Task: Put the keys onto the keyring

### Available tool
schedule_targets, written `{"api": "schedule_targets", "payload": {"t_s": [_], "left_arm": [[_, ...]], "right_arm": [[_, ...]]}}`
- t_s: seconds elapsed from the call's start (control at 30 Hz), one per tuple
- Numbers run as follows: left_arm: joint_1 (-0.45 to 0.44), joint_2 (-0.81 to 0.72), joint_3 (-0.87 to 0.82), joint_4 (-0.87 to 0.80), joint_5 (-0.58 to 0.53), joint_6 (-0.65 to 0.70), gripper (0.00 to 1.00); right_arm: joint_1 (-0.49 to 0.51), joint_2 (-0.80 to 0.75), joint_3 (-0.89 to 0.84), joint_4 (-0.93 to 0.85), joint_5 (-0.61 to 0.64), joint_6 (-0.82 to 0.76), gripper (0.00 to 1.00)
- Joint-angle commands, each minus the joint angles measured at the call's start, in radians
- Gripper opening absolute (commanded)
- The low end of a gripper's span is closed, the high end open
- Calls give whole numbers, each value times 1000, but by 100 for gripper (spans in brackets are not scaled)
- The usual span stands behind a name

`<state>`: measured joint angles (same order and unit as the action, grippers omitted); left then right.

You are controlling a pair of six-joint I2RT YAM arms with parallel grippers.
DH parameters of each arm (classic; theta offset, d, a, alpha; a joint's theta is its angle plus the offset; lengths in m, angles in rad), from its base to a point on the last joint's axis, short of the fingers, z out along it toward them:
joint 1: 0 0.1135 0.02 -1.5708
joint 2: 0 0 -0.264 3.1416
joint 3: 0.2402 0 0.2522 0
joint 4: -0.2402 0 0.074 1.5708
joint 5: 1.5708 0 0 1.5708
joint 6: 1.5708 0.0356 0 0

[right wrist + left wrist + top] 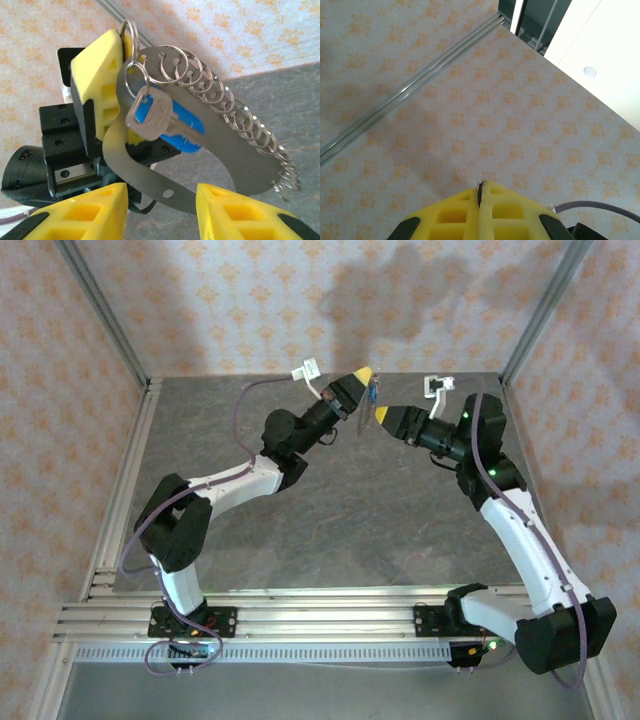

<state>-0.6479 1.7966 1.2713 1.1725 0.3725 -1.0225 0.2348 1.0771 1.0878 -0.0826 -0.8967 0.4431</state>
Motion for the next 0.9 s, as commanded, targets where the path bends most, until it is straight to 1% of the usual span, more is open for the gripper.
{"api": "schedule_targets", "payload": {"t_s": [0.0, 0.1, 0.33, 0.43, 0.5, 0.63, 0.87], "left_arm": [[-1, 4, 40, 66, -13, -9, 0], [-1, 6, 42, 62, -11, -14, 0], [-1, -8, 37, 33, -12, -18, 0], [-1, -16, 34, 20, -10, -16, 0], [-1, -19, 33, 14, -9, -14, 0], [-1, -19, 30, 13, -9, -17, 0], [-1, -19, 30, 13, -10, -21, 0]], "right_arm": [[-27, -63, -13, -32, 19, -29, 40], [-51, -80, -15, 45, 51, 47, 40], [-52, -38, 21, 256, 209, 288, 40], [-51, 9, 30, 365, 204, 394, 40], [-49, 36, 35, 418, 202, 438, 40], [-31, 74, 45, 482, 208, 482, 40], [18, 101, 51, 502, 228, 479, 40]]}}
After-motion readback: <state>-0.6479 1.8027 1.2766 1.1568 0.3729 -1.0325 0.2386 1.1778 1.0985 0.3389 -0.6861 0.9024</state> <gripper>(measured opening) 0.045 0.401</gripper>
